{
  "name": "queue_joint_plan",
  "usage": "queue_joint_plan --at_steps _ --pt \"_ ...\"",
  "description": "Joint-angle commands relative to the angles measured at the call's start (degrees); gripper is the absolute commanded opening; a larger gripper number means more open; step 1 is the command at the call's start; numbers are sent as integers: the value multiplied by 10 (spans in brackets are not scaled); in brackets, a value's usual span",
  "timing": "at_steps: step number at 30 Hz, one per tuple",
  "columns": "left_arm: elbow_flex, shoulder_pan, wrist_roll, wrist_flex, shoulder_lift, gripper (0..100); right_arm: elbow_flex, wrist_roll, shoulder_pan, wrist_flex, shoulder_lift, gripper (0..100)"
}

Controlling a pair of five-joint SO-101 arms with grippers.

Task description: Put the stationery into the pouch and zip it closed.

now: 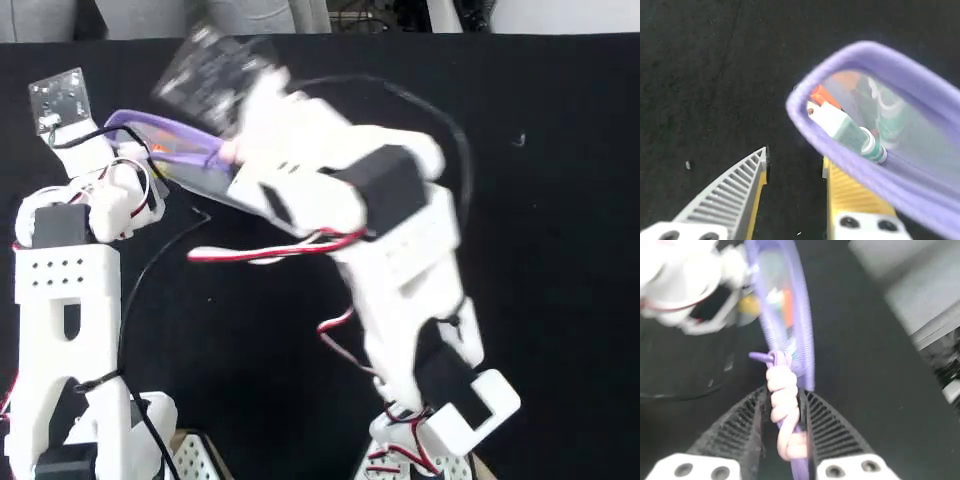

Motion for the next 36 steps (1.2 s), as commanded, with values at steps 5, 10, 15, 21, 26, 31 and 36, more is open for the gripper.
queue_joint_plan --at_steps 5,10,15,21,26,31,36 --pt "-2 4 40 -45 -17 189 6 9 -63 18 -7 11" --pt "-3 2 40 -46 -18 189 -41 -5 -98 18 -7 11" --pt "-5 -18 40 -52 -18 189 -64 -40 -104 18 -7 11" --pt "-4 -3 40 -74 -18 189 -74 -68 -129 18 -39 11" --pt "8 14 40 -73 -18 189 -73 -63 -113 16 -36 11" --pt "6 7 40 -55 -24 189 -74 -65 -40 -15 7 11" --pt "-8 7 40 23 -117 189 -75 -64 -16 -31 26 11"
